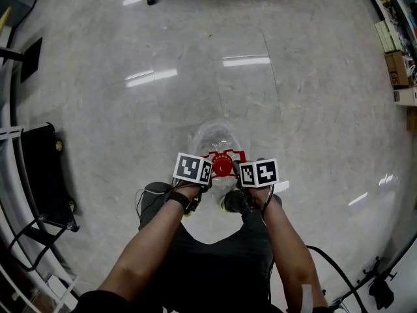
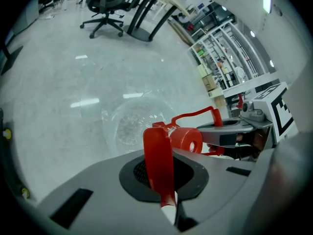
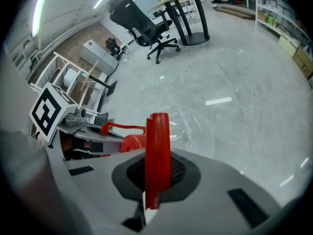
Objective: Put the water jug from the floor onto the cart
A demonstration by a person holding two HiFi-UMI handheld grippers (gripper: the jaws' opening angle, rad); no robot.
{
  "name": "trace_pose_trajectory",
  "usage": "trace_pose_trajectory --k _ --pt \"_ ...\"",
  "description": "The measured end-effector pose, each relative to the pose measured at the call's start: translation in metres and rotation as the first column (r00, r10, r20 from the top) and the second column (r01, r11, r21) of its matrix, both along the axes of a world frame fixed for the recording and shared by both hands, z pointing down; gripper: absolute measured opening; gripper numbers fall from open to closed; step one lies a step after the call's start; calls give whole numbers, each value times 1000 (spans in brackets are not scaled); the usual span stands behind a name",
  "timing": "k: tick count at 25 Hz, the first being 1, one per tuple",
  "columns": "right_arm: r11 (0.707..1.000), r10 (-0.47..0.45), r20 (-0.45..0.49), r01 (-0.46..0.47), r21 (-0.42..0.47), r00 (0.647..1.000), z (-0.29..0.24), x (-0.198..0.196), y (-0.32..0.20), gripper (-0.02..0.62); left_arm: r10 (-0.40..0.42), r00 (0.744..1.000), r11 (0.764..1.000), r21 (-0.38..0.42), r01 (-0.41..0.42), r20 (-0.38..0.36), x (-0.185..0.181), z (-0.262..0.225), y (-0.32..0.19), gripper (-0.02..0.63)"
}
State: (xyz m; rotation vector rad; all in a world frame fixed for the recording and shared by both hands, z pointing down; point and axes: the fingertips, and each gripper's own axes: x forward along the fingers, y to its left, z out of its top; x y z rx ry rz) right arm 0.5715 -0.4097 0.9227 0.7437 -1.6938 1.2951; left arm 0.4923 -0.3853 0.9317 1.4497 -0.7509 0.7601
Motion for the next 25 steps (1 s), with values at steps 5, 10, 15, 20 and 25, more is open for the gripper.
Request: trace_pose_trajectory --k 5,10,15,20,25 --pt "999 -30 11 30 -31 999 -89 -24 17 -2 -27 1000 999 -29 28 13 -26 -84 16 2" --pt "993 -116 29 117 -22 993 -185 -71 18 -2 -124 992 992 -8 125 17 -73 -178 21 2" --pt "979 -205 46 205 7 978 -230 -139 22 -2 -221 975 975 31 221 10 -138 -224 32 2" --pt "952 -305 56 303 44 951 -254 -238 30 -2 -312 950 948 78 309 29 -230 -247 47 2" --pt "896 -441 81 434 94 894 -281 -344 27 -2 -450 892 889 113 443 41 -329 -274 56 2"
